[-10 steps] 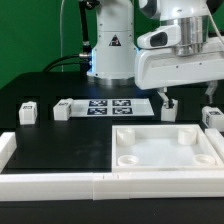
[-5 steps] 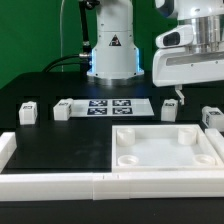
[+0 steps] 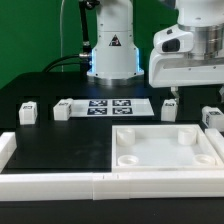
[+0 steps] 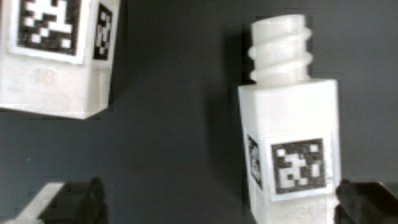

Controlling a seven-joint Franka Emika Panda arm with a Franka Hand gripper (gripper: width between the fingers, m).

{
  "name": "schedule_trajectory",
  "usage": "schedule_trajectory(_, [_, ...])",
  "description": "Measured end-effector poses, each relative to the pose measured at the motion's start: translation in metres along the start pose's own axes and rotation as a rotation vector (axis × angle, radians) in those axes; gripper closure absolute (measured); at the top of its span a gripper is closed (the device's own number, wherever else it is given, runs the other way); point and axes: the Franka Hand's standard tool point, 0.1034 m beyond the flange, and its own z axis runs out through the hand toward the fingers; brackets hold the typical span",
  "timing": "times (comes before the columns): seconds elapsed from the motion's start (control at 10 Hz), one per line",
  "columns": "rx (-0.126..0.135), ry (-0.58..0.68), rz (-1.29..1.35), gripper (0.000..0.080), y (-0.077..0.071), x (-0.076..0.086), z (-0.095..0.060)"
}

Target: Assemble one leg

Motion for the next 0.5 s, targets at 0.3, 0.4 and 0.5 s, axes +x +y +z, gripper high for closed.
schedule_trajectory(0.3, [-0.049, -0.337, 0.019, 0.0151, -0.002, -0.002, 0.004])
schedule_trajectory(0.4, [-0.066, -0.44, 0.018, 0.0151, -0.005, -0.003, 0.008])
schedule_trajectory(0.5, [-0.079, -0.516, 0.02, 0.0151, -0.01, -0.002, 0.014])
